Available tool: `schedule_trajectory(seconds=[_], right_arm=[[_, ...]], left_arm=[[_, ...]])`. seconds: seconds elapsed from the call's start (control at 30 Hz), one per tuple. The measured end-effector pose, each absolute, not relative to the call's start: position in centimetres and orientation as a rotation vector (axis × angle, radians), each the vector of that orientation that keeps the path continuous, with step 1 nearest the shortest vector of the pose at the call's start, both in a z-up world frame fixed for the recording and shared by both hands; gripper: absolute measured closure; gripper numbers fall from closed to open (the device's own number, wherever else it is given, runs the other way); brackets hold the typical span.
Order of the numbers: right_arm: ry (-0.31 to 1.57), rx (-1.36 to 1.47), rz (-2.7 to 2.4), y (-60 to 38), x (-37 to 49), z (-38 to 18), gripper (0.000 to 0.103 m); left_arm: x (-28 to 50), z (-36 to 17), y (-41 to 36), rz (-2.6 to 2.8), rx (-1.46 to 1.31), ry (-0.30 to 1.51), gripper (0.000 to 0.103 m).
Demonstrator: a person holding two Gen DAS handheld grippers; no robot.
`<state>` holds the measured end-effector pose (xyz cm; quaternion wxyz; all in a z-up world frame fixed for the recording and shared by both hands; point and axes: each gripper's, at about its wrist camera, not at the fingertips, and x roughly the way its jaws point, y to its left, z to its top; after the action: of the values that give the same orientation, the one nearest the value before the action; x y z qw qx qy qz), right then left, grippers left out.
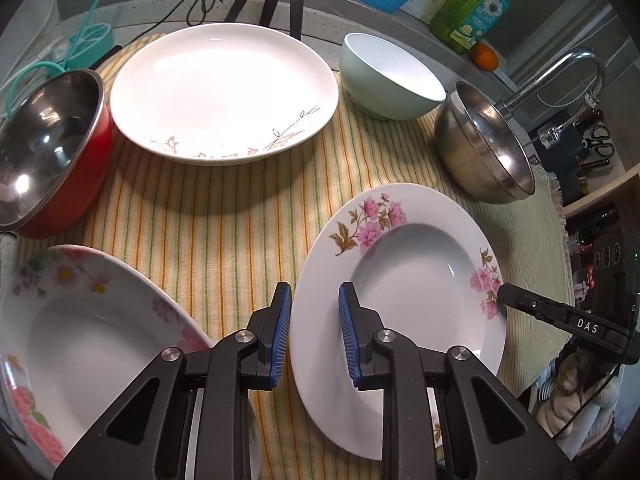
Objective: Organize plates and bowls
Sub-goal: 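Close the right tool on the rim of the pink-flowered deep plate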
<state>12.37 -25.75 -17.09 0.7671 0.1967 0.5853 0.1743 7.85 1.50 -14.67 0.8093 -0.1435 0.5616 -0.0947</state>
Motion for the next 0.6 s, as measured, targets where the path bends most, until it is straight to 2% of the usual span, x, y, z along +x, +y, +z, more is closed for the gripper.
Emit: schedule_trajectory(seconds=[0.03, 0.17, 0.6], right_arm=[[1.274, 0.428, 0.382, -25.7, 12.4, -17.2, 0.086], [1.284, 0.431, 0.402, -25.5, 12.4, -17.4, 0.089], [1.290, 0.396, 0.389, -26.1, 11.7, -17.2, 0.088]], left_arm=[[7.8, -14.7, 1.5, -0.204, -0.306, 1.201, 0.081], [7.9, -14.7, 1.6, -0.206, -0.306, 1.202, 0.081], [7.0, -14.6, 0.2, -0.212, -0.291, 1.204, 0.081]])
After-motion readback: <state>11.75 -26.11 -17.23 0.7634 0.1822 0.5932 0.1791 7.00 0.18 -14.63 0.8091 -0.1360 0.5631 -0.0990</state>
